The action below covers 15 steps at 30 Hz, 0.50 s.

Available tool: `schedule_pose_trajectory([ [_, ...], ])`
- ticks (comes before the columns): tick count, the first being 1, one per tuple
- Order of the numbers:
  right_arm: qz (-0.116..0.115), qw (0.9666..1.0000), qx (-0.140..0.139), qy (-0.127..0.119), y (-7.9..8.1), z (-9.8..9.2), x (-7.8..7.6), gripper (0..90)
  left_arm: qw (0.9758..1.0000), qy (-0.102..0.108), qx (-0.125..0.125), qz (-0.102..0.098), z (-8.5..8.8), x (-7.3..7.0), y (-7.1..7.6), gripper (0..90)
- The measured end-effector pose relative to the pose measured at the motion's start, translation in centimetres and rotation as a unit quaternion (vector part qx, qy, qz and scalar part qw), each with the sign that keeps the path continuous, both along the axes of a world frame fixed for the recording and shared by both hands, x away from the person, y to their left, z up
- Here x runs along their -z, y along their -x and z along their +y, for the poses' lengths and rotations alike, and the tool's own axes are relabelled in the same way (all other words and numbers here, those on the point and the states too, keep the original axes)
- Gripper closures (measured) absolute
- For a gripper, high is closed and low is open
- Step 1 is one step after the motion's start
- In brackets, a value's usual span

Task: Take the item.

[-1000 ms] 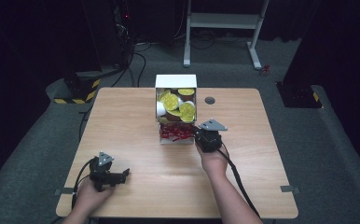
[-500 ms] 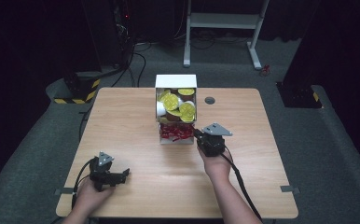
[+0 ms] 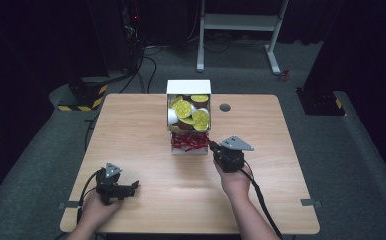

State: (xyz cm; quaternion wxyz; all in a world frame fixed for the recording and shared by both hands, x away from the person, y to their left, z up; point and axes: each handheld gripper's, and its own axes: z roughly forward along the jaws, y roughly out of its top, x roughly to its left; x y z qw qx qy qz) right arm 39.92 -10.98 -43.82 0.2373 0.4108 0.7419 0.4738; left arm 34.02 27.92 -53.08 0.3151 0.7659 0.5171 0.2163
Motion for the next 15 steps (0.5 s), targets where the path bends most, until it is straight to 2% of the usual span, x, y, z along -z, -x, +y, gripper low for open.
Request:
schedule_pose_trajectory([
  [15, -0.006, 0.9999, -0.005, -0.008, 1.8, -0.8, -0.3, 89.0, 1.0, 0.0, 0.0, 0.0, 0.0, 0.0, 0.0, 0.5],
])
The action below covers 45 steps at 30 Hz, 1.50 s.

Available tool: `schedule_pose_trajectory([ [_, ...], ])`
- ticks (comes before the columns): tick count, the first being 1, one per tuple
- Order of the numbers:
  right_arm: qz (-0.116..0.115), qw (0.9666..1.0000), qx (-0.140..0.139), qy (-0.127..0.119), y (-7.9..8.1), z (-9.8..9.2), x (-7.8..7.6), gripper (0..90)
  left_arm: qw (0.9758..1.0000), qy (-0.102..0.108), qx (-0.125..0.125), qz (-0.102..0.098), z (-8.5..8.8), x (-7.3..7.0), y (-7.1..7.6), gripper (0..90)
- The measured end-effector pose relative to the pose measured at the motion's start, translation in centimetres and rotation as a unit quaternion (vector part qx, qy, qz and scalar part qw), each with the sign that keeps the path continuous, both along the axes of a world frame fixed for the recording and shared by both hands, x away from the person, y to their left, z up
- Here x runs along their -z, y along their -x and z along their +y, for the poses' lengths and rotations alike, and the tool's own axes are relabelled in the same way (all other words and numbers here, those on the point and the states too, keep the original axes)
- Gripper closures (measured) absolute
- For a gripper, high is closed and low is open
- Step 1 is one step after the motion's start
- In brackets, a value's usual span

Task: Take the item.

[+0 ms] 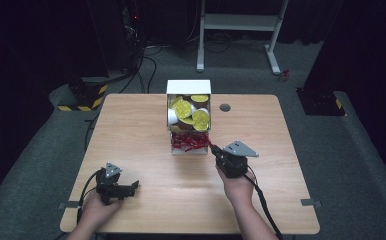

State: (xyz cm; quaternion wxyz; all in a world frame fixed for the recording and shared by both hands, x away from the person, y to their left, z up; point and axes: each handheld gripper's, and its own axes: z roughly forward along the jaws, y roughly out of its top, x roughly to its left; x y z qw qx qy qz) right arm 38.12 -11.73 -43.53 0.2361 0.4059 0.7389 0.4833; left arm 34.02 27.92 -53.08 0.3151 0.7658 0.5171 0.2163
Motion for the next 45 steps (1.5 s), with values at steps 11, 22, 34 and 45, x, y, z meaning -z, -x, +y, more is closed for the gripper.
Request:
schedule_pose_trajectory([
  [11, -0.008, 0.9999, -0.004, -0.01, 1.1, -0.6, -0.2, 89.0, 1.0, -0.002, 0.001, -0.001, 0.0, 0.0, 0.0, 0.5],
  [22, -0.015, 0.9996, -0.003, -0.025, 2.0, -1.4, -0.5, 89.1, 1.0, -0.001, 0.001, 0.0, 0.0, 0.0, 0.0, 0.5],
  [34, -0.023, 0.999, 0.0, -0.038, 2.8, -2.4, -0.8, 89.2, 1.0, -0.001, 0.001, 0.0, 0.0, 0.0, 0.0, 0.6],
  [45, -0.027, 0.9983, 0.005, -0.051, 3.5, -3.7, -1.3, 89.3, 1.0, 0.001, -0.001, -0.002, 0.0, 0.0, 0.0, 0.5],
])
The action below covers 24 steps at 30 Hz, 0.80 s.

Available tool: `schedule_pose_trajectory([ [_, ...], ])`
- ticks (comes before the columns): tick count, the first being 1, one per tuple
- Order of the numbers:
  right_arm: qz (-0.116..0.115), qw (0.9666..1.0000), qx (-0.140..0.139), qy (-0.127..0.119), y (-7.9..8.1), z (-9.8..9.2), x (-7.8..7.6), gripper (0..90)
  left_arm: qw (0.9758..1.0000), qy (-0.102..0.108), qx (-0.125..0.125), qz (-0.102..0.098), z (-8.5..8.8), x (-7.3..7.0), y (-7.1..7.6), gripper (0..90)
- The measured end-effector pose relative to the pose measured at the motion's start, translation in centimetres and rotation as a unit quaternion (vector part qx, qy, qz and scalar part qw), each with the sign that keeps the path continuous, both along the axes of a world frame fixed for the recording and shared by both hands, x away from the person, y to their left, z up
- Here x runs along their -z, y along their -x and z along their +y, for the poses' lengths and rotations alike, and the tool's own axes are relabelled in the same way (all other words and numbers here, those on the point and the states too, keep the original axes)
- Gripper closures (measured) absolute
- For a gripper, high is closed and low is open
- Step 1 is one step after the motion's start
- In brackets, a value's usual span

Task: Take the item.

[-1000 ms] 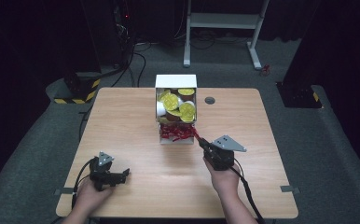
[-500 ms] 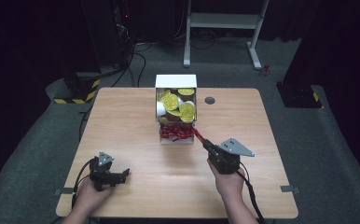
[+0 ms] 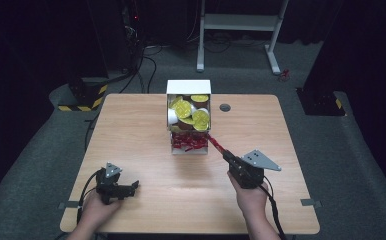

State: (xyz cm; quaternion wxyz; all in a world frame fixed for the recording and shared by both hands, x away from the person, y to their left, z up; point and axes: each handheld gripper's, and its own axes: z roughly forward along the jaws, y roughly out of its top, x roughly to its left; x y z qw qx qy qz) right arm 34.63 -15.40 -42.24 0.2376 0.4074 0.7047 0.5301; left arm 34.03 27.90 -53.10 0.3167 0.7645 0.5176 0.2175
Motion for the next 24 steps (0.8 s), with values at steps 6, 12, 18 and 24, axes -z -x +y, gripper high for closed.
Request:
schedule_pose_trajectory([
  [6, 0.001, 1.0, 0.001, -0.009, 0.4, -0.8, 0.1, 89.2, 1.0, -0.001, 0.001, 0.0, 0.0, 0.0, 0.0, 0.5],
  [12, 0.001, 0.9999, 0.009, -0.007, 0.6, -1.5, 0.5, 89.2, 1.0, -0.001, 0.0, 0.0, 0.0, 0.0, 0.0, 0.3],
  [18, 0.002, 0.9997, 0.022, -0.002, 0.6, -2.2, 0.8, 89.2, 1.0, -0.001, 0.0, 0.0, 0.0, 0.0, 0.0, 0.3],
  [24, 0.004, 0.9994, 0.034, 0.008, 0.1, -2.7, 1.1, 89.3, 1.0, -0.002, 0.001, 0.0, 0.0, 0.0, 0.0, 0.3],
])
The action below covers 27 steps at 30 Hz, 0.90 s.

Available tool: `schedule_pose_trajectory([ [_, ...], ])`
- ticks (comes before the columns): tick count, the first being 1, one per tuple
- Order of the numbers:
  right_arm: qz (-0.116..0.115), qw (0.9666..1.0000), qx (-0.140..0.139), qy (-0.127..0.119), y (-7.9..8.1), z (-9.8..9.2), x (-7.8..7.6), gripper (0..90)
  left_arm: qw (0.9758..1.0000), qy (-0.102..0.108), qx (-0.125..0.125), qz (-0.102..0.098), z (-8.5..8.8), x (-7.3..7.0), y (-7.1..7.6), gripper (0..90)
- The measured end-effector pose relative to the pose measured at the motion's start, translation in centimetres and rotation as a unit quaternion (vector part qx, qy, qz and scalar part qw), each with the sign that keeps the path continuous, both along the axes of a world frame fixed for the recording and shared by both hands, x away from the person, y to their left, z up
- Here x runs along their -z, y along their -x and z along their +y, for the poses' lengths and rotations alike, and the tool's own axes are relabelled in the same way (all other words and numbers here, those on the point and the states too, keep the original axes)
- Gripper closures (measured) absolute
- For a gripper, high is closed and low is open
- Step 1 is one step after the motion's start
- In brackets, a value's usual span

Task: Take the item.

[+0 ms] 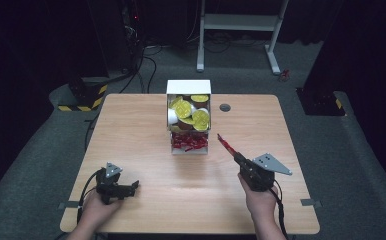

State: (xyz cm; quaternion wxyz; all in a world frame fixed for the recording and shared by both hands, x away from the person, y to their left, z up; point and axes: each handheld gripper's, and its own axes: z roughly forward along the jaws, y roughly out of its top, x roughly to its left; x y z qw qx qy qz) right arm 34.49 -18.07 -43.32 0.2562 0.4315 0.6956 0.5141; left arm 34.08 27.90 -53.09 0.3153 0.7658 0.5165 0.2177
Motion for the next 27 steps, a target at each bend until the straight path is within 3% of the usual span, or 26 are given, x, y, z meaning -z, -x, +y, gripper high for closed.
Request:
schedule_pose_trajectory([
  [16, 0.002, 0.9994, 0.034, 0.01, -1.5, -1.6, -0.2, 89.3, 1.0, -0.002, 0.001, 0.001, 0.0, 0.0, 0.0, 0.3],
  [27, 0.007, 0.9978, 0.056, 0.035, -3.6, -2.1, 0.3, 89.3, 1.0, -0.002, 0.001, 0.001, 0.0, 0.0, 0.0, 0.3],
])
